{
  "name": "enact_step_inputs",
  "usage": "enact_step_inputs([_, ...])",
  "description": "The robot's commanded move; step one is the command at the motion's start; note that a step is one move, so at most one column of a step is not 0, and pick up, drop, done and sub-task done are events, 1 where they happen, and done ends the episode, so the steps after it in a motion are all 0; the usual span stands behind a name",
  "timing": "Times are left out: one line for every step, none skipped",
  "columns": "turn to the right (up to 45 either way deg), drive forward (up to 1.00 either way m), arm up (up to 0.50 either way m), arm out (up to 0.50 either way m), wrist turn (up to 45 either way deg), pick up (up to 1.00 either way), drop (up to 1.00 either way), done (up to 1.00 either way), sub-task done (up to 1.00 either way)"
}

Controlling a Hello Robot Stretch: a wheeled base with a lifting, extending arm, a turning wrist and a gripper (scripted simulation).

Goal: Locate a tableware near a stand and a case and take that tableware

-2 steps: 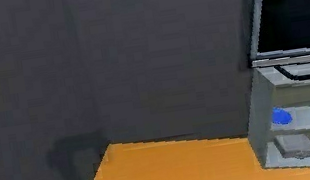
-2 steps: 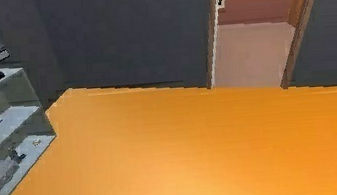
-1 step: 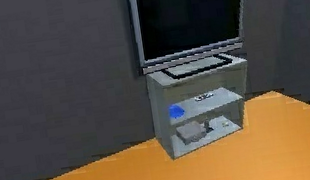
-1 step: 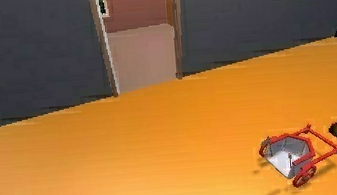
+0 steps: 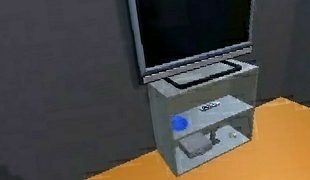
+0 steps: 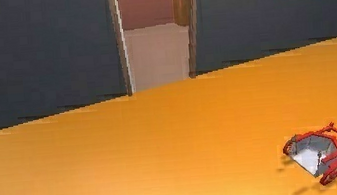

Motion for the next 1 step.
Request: enact_step_inputs([15.0,0.00,0.00,0.00,0.0,0.00,0.00,0.00,0.00])
